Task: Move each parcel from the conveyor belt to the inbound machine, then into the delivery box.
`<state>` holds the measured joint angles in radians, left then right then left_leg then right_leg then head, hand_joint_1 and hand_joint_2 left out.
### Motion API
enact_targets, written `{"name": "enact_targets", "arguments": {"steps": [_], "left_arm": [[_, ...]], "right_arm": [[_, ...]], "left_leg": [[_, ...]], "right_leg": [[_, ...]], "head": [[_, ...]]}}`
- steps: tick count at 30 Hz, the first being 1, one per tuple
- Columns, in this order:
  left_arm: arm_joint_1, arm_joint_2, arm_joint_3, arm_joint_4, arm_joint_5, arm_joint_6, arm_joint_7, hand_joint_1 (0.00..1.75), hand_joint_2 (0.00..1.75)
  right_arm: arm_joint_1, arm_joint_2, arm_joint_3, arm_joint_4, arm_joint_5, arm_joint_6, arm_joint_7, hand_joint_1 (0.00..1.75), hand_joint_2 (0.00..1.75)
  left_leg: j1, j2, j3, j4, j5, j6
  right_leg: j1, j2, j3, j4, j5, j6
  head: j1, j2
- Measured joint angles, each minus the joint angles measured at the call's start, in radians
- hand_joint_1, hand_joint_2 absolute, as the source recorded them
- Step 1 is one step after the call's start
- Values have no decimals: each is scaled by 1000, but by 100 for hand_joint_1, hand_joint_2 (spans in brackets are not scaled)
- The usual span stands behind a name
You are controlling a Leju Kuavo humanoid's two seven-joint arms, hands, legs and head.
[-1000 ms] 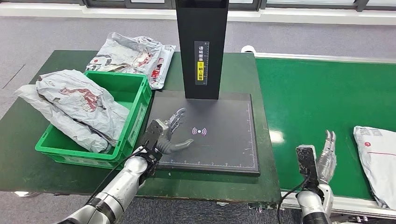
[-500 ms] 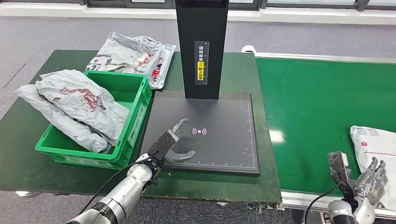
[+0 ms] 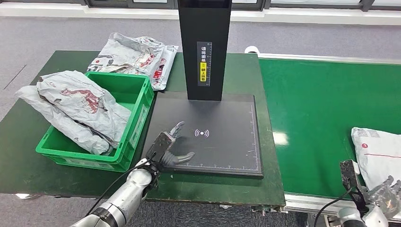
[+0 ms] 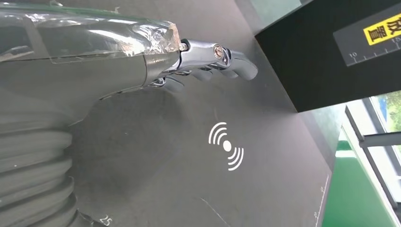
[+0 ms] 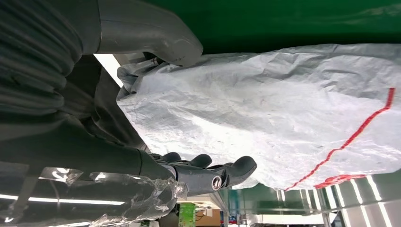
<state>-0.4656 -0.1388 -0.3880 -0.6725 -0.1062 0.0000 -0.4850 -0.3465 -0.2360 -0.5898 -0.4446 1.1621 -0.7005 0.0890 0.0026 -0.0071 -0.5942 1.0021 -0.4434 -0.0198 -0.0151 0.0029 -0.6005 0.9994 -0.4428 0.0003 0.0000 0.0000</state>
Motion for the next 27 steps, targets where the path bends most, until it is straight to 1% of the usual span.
{"name": "enact_targets", "arguments": {"steps": [9,12,14,16,18,20,22,24,27], "left_arm": [[8,2,14,0,1,0,0,0,175],[9,4,19,-1,2,0,0,0,175],[10,5,24,-2,2,0,0,0,175],[11,8,30,-5,2,0,0,0,175],[11,10,35,-8,1,0,0,0,175],[11,13,37,-9,1,0,0,0,175],[12,17,39,-11,1,0,-1,0,175],[13,21,41,-12,1,0,-3,0,175],[19,26,46,-17,1,0,-5,0,175]], "right_arm": [[-14,-10,-2,39,5,3,14,0,175],[-24,-14,-18,66,-20,33,11,0,175],[-27,-16,-33,81,-39,74,8,0,175],[-31,-17,-48,94,-60,141,9,87,175],[-40,-17,-64,100,-75,228,16,175,175],[-51,-17,-79,104,-77,308,28,175,175],[-60,-17,-86,107,-69,364,41,175,175],[-69,-17,-89,109,-60,400,56,175,175],[-83,-18,-91,110,-50,422,79,175,175]], "left_leg": [[0,0,0,0,0,0],[0,0,0,0,0,0],[0,0,0,0,0,0],[0,0,0,0,0,0],[1,2,1,0,-1,1],[3,5,4,0,-2,2],[4,6,7,0,-3,2],[5,6,9,0,-3,3],[5,6,10,1,-2,5]], "right_leg": [[0,0,0,0,0,0],[0,0,0,0,0,0],[0,0,0,0,0,0],[0,0,0,0,0,0],[1,2,1,-1,0,0],[3,4,4,-3,0,0],[5,4,9,-5,0,1],[5,4,12,-7,1,2],[5,4,14,-8,3,4]], "head": [[0,0],[0,0],[0,0],[0,0],[0,0],[0,0],[0,0],[0,0],[0,0]]}}
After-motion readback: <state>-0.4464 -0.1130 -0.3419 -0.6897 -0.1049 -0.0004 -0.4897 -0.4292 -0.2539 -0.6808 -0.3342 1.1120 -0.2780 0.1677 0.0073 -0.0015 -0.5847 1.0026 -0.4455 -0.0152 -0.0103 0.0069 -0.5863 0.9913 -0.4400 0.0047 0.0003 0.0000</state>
